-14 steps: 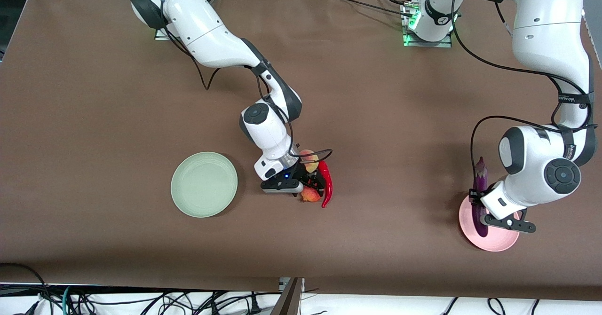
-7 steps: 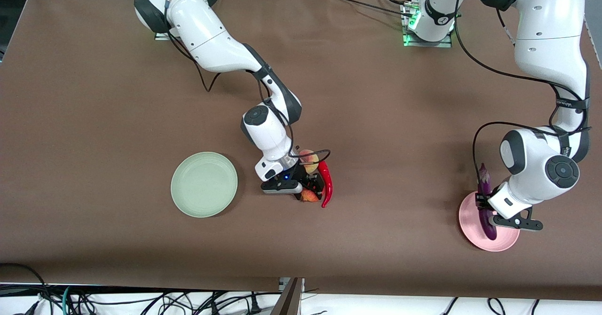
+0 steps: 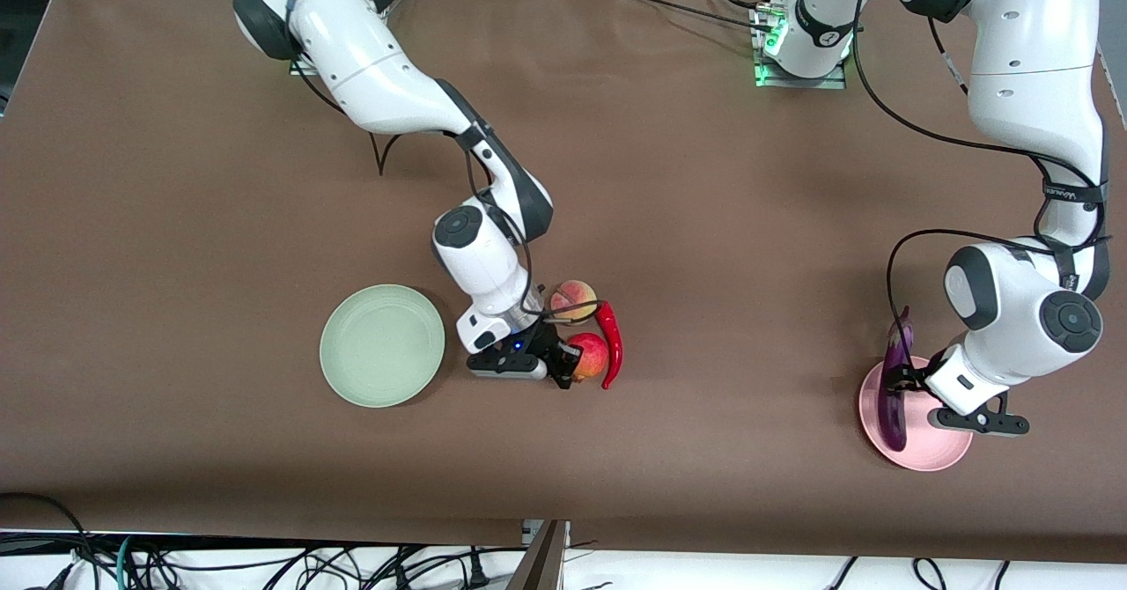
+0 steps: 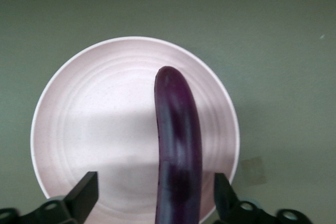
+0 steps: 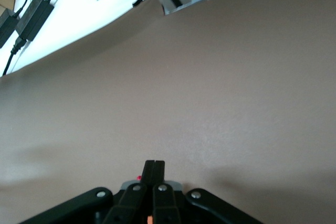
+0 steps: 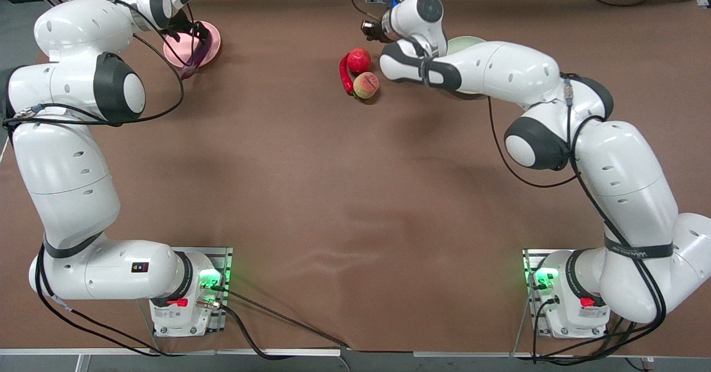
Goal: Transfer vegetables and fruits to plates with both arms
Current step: 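Release the eggplant on the pink plate and return the left gripper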
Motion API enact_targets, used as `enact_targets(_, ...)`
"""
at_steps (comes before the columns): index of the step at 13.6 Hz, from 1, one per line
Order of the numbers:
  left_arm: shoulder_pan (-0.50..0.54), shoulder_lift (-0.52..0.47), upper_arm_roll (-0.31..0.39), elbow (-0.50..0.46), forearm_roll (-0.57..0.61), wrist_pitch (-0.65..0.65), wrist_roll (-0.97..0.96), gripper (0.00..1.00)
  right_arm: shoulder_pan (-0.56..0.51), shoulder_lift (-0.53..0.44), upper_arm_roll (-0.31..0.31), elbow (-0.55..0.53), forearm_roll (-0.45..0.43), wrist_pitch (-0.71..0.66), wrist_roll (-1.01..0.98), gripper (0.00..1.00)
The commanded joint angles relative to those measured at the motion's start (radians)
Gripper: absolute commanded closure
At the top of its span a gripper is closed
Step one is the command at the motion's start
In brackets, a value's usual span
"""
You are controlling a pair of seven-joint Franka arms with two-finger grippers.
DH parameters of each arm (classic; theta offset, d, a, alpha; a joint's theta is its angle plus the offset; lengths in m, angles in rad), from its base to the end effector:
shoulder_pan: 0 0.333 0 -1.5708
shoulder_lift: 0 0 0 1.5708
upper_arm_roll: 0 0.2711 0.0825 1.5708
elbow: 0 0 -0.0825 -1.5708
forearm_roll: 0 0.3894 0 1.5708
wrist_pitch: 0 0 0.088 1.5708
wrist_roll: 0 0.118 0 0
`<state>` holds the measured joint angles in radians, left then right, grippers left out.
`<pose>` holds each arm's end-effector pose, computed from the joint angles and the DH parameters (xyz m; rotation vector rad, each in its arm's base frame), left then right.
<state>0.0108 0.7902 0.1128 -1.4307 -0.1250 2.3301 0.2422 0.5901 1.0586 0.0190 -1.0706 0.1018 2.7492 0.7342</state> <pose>0.7078 0.0725 0.1901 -3.1302 0.1182 -0.1823 0.6539 0.4447 0.2126 -2.6156 0.2912 -0.5917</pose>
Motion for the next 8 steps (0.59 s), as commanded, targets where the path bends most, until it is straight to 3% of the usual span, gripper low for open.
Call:
enact_targets(1,-0.035,-0.022,-0.012,0.016,-0.051,-0.09,-0.071,0.0,-0.029,-0.045,0.042,-0.016,0.01,-0.054,-0.015,1.0)
enact_targets(2,-0.061,-0.035,-0.036,0.016,-0.047,-0.107,-0.158,0.0,-0.027,-0.045,0.045,-0.016,0.009,-0.052,-0.012,0.92)
enact_targets(3,-0.074,-0.038,-0.066,0.016,-0.036,-0.109,-0.255,0.0,-0.018,-0.037,0.045,-0.016,0.007,-0.043,-0.003,0.36)
enact_targets(4,-0.087,-0.039,-0.106,0.015,-0.033,-0.109,-0.344,0.0,-0.015,-0.029,0.045,-0.019,0.007,-0.033,0.007,0.0)
enact_targets(8,-0.123,-0.031,-0.18,0.012,-0.036,-0.097,-0.495,0.0,0.03,-0.003,0.036,-0.025,-0.004,-0.008,0.05,0.0)
